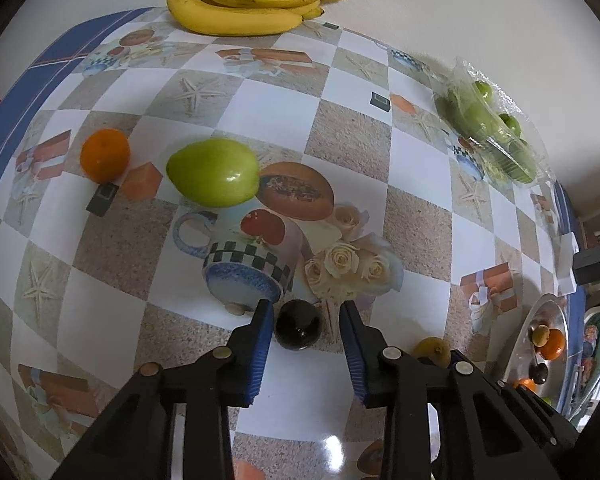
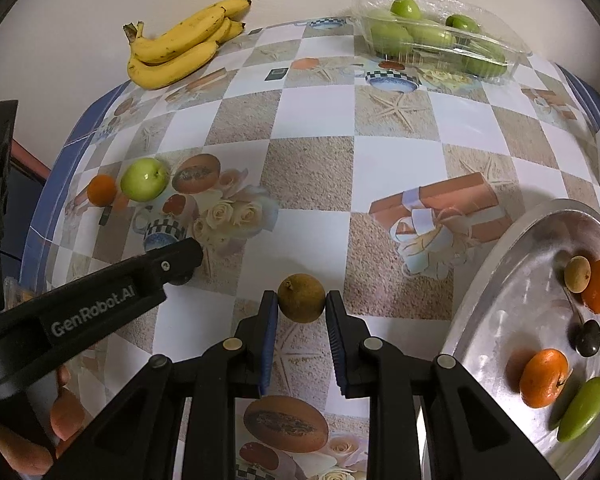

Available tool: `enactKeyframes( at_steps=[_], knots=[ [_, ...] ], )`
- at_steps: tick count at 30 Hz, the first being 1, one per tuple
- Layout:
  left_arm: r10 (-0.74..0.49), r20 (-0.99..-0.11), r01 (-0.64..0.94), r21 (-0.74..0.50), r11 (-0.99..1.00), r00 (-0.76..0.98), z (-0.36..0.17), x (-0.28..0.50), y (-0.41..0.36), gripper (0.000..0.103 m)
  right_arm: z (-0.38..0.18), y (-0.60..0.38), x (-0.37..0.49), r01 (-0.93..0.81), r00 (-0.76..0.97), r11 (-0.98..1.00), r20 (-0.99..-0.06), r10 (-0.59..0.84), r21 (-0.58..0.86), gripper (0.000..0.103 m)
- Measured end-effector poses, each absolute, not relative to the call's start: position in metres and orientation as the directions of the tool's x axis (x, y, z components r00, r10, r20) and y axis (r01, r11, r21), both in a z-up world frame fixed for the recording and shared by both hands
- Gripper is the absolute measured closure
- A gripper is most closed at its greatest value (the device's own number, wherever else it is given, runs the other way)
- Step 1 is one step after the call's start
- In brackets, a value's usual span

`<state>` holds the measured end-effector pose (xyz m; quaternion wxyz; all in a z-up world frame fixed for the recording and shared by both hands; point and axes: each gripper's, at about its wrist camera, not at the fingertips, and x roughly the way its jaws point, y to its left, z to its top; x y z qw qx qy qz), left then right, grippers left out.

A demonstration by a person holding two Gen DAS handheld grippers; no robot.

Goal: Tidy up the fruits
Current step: 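Close the left gripper on the dark plum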

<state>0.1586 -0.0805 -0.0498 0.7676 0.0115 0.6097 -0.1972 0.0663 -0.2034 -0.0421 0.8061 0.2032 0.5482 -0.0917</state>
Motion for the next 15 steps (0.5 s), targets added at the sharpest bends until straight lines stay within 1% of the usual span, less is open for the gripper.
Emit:
enactKeyframes(
  at_steps=[7,9,15],
  knots=[
    [-0.259,-0.948,0.315,-0.192,0.93,0.187,-0.0534,0.1595,-0.0841,0.073,-0.0427,-0.2042,0.0664,0.371,0.384,0.899,-0.92,0.08,0.233,0.078],
    [-0.255,-0.948,0.311,-0.189,0.931,0.189,-0.0538,0.1594,-0.0836,0.076,-0.043,-0.2045,0.066,0.372,0.384,0.898,-0.92,0.081,0.234,0.078],
    [-0.256,-0.947,0.296,-0.193,0.936,0.193,-0.0533,0.1591,-0.0797,0.078,-0.0427,-0.2042,0.0659,0.37,0.385,0.9,-0.92,0.077,0.23,0.078]
  ],
)
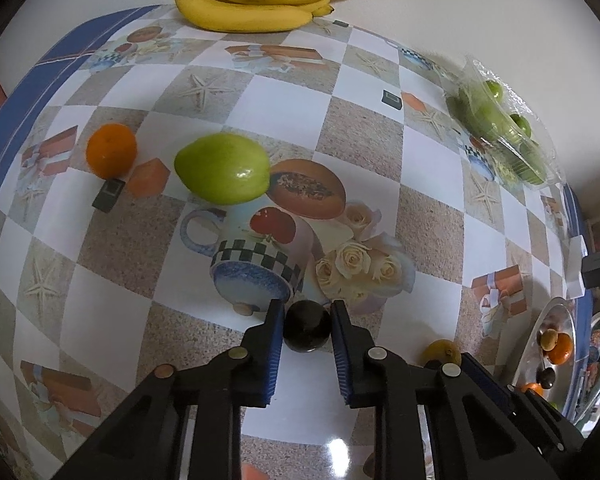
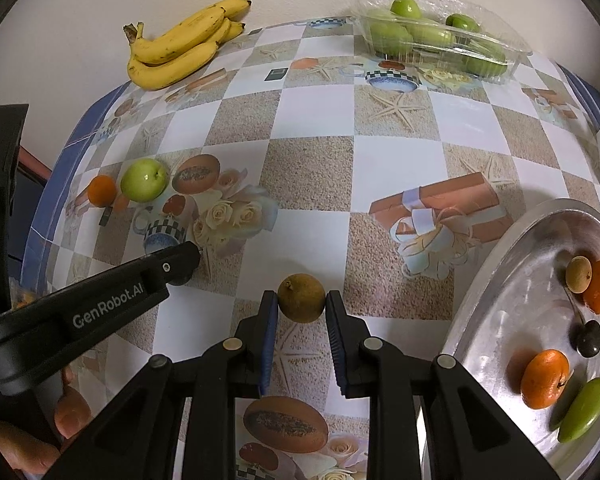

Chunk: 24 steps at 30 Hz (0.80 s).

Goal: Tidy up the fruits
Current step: 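Close the left gripper on the dark plum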

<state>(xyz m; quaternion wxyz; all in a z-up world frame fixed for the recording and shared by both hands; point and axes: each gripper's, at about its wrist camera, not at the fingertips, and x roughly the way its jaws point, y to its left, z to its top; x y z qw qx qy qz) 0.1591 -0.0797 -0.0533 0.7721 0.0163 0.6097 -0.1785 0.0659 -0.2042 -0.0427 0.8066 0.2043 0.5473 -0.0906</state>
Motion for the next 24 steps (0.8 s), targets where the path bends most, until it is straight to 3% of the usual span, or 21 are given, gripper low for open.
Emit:
enactKeyframes(
  at_steps=[24],
  knots=[
    [-0.259,-0.924,0.315,-0.166,0.934,0.282,-0.003,0.131,-0.084,0.078,-0.007,-0.209,0.038,0.368,0.436,0.899,-0.898,0.059,0.238,0.078]
  ],
)
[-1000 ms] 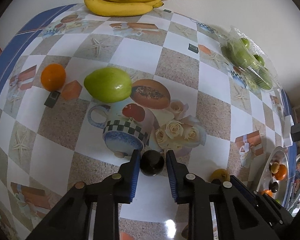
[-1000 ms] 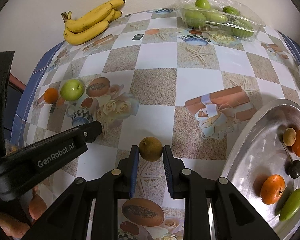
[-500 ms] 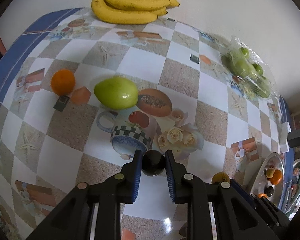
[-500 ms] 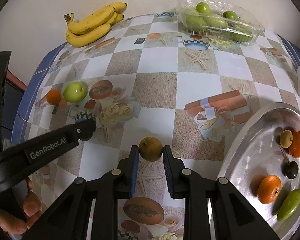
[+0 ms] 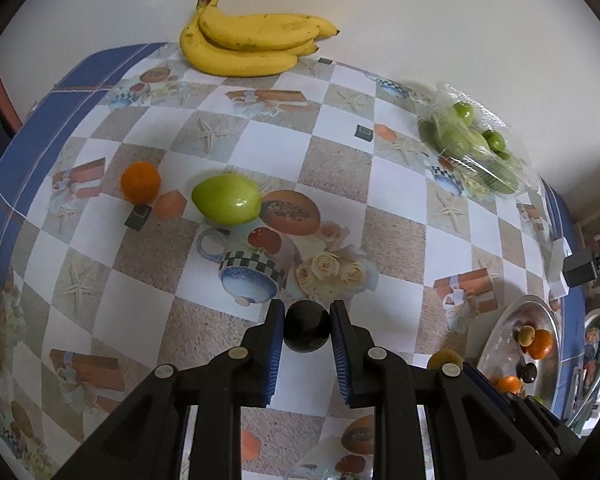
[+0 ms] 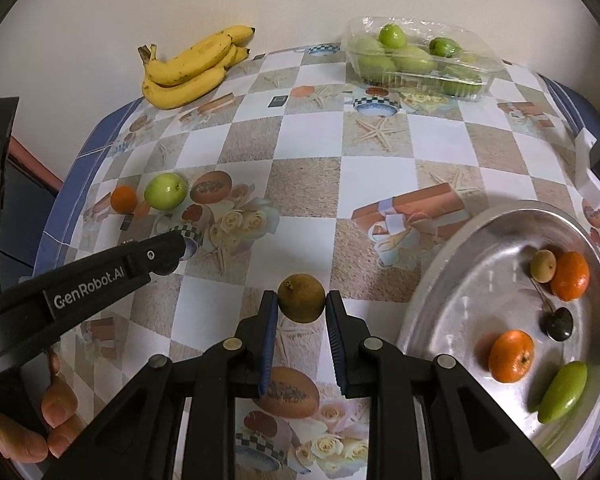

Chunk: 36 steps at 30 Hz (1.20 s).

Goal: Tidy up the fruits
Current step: 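Close the left gripper on the dark plum, then carry the brown fruit and dark plum over the steel bowl with both grippers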

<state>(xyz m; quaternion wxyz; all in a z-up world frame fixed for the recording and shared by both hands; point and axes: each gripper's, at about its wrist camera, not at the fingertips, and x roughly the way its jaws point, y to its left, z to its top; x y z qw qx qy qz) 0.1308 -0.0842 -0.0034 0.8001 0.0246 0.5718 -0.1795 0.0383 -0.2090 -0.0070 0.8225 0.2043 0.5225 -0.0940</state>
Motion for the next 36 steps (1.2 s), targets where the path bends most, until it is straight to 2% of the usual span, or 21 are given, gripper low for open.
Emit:
enactKeyframes(
  at_steps=[20,36],
  knots=[
    [-0.258,-0.908,0.391,-0.117,0.913,0.331,0.025,0.08,-0.11,0.078,0.027,-0.234,-0.016,0.436,0.461,0.871,-0.888,0.0,0.226,0.078],
    [-0.285,-0.912,0.488,-0.112,0.866,0.296,0.026,0.043,-0.157,0.078,0.023,-0.302,-0.061,0.577,0.408,0.793,-0.91,-0.075,0.193,0.078]
  ],
)
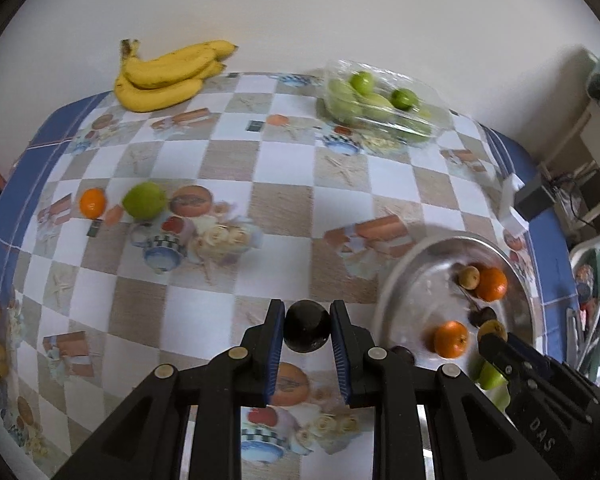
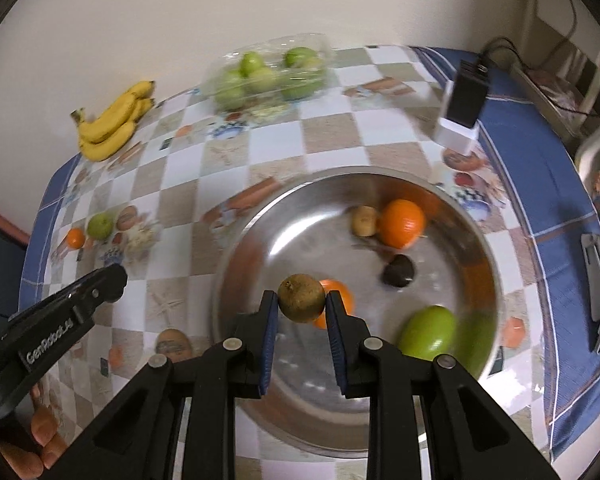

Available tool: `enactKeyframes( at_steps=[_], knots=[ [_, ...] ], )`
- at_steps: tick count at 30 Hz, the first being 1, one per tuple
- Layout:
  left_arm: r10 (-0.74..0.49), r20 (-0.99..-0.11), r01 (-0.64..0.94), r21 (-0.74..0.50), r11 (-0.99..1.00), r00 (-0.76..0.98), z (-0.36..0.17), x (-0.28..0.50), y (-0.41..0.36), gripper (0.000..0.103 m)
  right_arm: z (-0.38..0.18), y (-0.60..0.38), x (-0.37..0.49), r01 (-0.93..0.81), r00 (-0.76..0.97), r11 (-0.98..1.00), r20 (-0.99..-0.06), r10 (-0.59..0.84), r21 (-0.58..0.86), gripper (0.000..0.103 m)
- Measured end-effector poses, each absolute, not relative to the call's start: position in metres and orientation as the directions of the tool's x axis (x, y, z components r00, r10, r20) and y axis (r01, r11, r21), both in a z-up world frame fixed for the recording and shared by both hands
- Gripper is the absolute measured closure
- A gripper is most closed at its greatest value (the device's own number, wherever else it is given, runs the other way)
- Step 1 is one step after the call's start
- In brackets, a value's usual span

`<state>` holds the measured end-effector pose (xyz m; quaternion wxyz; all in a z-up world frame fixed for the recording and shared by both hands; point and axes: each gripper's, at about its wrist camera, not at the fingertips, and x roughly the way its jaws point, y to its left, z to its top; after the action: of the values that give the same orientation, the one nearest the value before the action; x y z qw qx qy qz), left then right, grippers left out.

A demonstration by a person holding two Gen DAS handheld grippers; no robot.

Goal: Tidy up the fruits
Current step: 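Carry the brown fruit and dark plum over the steel bowl with both grippers, then open both grippers to drop the brown fruit and plum into the bowl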

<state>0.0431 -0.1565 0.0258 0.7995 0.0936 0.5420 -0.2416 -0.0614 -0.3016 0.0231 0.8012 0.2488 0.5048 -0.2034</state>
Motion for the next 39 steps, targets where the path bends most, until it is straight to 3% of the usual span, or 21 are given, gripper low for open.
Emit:
enactKeyframes(
  at_steps=[18,39],
  knots=[
    [-0.3,-0.919,0.635,-0.074,0.769,0.256,0.009,0.006,-0.221,0.078,0.01,-0.341,-0.088,0.658,0.373,0.724,-0.925,-0.075,0.207,0.077],
    [-0.27,-0.942,0.639,-0.085,0.765,0.199,-0.028,0.009,-0.239,0.078,-0.022,-0.341,-0.083,0.663,0.298,0.724,-0.954,-0.02,0.192,0.077]
  ],
)
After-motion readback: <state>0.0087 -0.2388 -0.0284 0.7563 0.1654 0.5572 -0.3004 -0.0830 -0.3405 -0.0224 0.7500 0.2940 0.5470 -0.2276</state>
